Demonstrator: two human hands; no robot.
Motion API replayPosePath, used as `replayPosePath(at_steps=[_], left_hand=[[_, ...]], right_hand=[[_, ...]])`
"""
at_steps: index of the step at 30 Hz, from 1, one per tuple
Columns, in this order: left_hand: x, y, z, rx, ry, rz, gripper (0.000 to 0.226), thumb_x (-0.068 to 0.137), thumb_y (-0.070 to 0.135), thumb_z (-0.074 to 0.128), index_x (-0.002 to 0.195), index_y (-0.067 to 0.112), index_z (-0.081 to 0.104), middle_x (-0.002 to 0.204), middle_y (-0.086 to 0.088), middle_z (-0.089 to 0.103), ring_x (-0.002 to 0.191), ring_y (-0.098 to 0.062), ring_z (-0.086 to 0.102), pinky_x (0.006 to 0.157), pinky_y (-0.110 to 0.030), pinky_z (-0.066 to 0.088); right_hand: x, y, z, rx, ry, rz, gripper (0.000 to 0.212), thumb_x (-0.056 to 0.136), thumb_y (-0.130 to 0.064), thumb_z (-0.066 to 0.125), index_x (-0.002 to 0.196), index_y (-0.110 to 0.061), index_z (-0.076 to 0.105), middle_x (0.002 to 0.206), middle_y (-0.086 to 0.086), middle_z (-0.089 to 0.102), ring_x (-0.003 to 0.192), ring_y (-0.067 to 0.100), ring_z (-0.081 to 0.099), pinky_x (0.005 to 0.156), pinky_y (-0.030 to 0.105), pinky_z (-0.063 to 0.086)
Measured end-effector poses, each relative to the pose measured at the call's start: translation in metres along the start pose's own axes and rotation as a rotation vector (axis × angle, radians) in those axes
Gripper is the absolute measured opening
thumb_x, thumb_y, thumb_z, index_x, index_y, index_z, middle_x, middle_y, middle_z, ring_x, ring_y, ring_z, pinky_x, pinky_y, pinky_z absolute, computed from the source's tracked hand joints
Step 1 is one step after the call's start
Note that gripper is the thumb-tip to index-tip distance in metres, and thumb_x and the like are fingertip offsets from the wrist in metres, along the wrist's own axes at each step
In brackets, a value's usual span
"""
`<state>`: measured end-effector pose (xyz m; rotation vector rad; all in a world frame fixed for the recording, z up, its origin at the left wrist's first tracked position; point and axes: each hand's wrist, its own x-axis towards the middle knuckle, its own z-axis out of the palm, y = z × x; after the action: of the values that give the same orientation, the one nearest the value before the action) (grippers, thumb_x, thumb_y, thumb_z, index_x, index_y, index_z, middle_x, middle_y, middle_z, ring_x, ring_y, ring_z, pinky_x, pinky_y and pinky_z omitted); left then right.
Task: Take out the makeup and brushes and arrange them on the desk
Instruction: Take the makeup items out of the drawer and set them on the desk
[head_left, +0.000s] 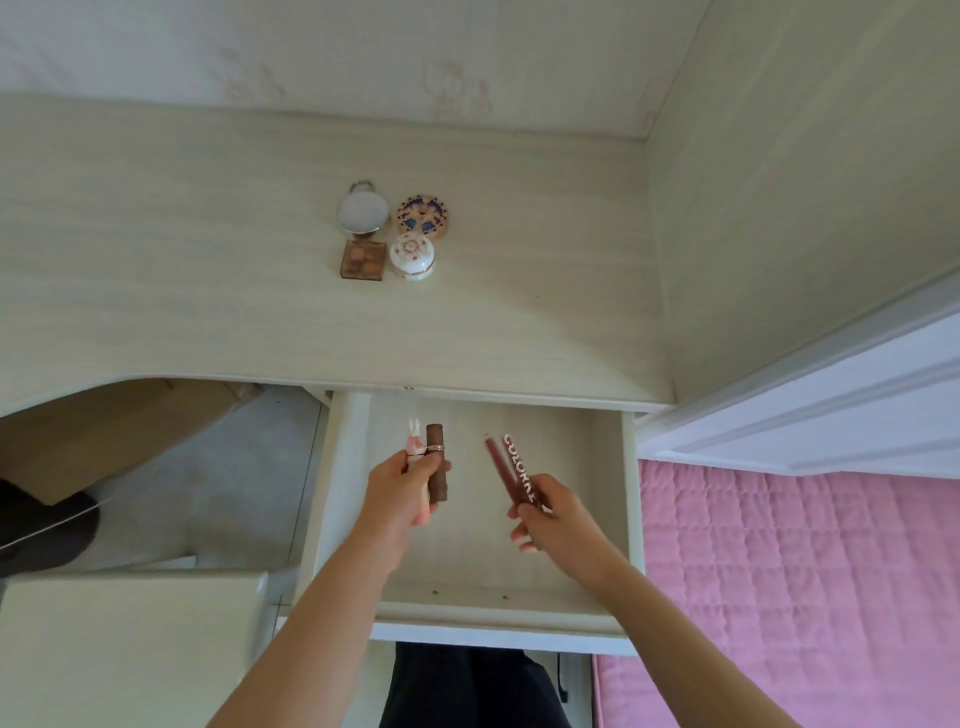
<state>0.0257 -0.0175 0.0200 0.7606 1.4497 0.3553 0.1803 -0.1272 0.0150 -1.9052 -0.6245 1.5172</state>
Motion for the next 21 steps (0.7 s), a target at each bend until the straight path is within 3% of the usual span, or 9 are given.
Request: replayPosePath(at_steps=[3,12,21], left_hand=[[0.001,0.019,0.01,0.021,-0.016,0.038,0.017,0.092,0.021,0.059,0.097,0.007,0.069,0.081,-0.008,0.069,0.069,-0.018,0.061,0.061,-0.028,0.048],[0.039,0.09,0.043,0.143,-0.066,0.169,0.009,0.089,0.02,0.06,0.086,0.016,0.067,0.086,-0.001,0.072,0.071,-0.014,0.061,0.058,-0.026,0.048],[0.111,0.156,0.084,0.236,-0.053,0.217,0.017,0.089,0.018,0.06,0.099,0.005,0.062,0.09,-0.011,0.065,0.072,-0.019,0.058,0.059,-0.028,0.049]], right_hand=[[0.007,-0.015,-0.004,0.067,0.069,-0.013,0.022,0.093,0.001,0.045,0.109,-0.012,0.052,0.092,0.002,0.061,0.066,0.013,0.065,0.062,0.027,0.056],[0.057,-0.082,-0.023,0.155,0.226,-0.047,0.019,0.094,-0.002,0.045,0.109,-0.009,0.052,0.093,0.002,0.058,0.071,0.018,0.065,0.068,0.032,0.059],[0.134,-0.146,-0.039,0.148,0.337,0.04,0.022,0.092,-0.003,0.044,0.111,-0.006,0.055,0.097,0.012,0.06,0.078,0.022,0.064,0.069,0.036,0.06]])
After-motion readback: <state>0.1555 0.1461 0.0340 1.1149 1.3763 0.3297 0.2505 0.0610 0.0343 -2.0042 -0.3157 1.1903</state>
